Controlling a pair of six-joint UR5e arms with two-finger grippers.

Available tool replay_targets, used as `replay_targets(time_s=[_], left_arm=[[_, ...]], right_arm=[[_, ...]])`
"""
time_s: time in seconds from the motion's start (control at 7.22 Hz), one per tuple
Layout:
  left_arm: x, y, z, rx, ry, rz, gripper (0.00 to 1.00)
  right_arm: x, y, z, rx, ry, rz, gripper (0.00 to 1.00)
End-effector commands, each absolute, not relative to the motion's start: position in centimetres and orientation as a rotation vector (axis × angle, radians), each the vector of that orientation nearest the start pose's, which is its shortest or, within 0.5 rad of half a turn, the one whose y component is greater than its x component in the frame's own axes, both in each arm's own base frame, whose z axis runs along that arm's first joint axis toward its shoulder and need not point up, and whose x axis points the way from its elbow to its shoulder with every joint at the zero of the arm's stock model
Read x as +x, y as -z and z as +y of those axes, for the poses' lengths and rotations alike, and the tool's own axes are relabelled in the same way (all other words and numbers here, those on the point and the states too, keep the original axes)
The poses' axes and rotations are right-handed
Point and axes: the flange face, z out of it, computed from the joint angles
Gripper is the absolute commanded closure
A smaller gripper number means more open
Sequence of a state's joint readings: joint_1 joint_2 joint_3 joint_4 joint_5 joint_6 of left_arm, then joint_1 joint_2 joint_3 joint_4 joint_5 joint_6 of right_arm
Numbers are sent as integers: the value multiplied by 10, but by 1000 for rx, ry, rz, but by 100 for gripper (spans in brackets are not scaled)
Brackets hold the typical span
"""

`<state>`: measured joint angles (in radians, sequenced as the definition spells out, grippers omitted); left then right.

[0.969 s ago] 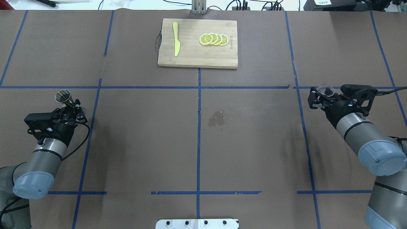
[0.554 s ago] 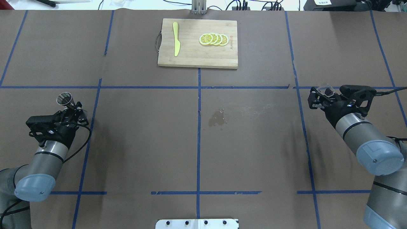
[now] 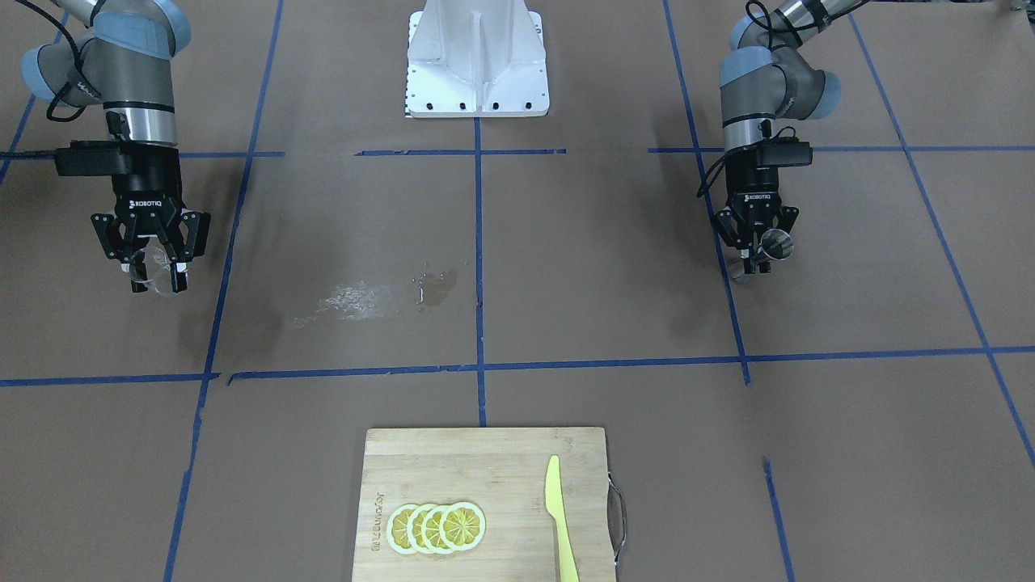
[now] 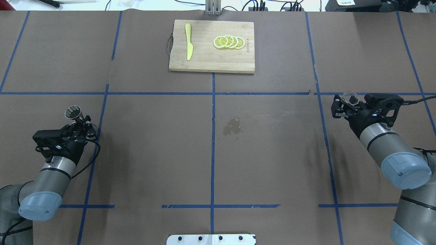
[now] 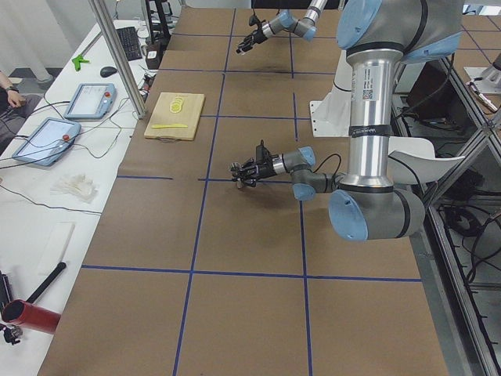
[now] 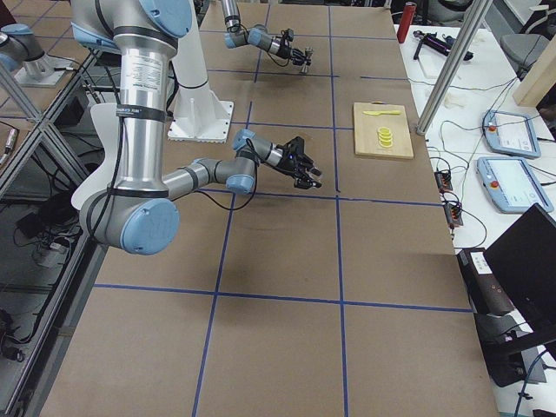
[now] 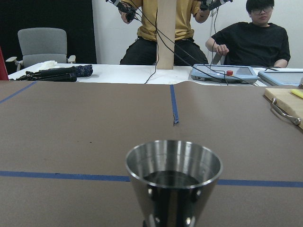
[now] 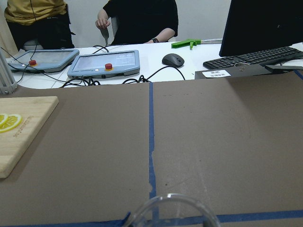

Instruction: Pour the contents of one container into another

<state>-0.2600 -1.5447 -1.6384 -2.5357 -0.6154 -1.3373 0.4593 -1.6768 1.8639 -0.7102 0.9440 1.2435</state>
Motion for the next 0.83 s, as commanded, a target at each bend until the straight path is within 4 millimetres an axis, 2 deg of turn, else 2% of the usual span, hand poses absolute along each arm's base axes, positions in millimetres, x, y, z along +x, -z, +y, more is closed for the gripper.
replay_targets(time_s=[0.0,0.14,0.42,0.69], left_arm=[[412,-517,-331,1068,497,689,50],[412,-518,-331,1068,495,686,42],[412,-518,-331,1067,494,687,38],[413,-515,-331,1065,493,692,13]], right_arm=[[-329,-468,-373,922,-444,-715,100],[-332,-467,-370,924,-439,-717,100],[-333,-468,-369,923,-437,-717,100],[-334,-473,-363,932,-433,-705,100]])
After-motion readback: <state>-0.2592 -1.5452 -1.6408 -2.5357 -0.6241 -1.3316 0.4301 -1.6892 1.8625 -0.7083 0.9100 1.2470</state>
